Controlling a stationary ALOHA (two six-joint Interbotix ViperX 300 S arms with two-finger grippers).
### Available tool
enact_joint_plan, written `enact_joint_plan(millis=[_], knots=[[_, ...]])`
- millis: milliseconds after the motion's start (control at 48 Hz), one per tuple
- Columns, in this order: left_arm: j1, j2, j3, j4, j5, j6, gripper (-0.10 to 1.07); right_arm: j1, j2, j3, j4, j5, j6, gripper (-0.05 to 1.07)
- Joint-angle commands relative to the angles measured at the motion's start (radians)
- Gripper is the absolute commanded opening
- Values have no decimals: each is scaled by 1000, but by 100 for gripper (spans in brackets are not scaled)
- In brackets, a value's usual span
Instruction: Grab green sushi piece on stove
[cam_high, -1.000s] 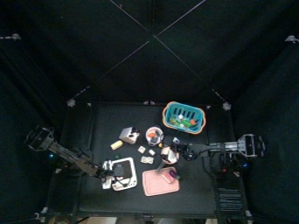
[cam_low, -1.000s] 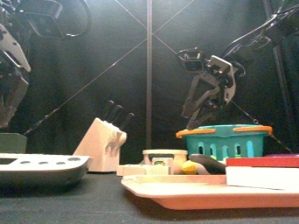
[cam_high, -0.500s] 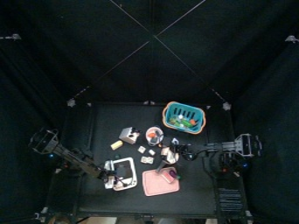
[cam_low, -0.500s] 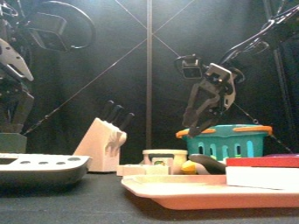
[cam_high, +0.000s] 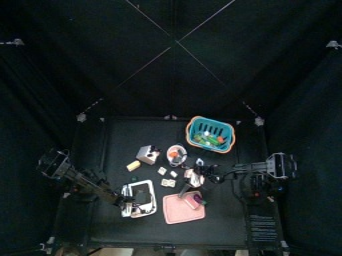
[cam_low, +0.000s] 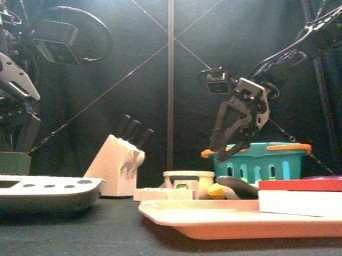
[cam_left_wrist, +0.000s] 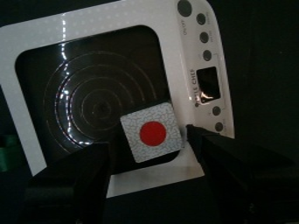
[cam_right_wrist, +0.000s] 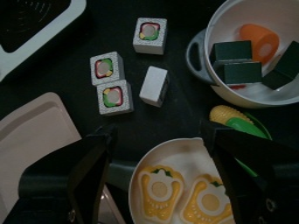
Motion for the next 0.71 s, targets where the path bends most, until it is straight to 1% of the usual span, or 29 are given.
enact_joint_plan(millis=[0,167,271,417,521,688], knots=[[9,-2,-8,3,-12,-3,96,-3,-14,-18,0,-9,-3,103],[12,-2,-8,6,-12,-3,93,-3,-14,-17,0,-9,-2,103],[14,0,-8,5,-14,-3,85,-3,-14,-15,0,-9,-2,103],[18,-2,-8,5,-14,-3,72,-3,-14,-15,0,-9,-2,103],[26,-6,-12,8,-14,-3,65,-3,-12,-14,0,-9,-2,103],[34,-37,-20,37,-12,-2,64,-3,-12,-12,0,-9,-3,103]])
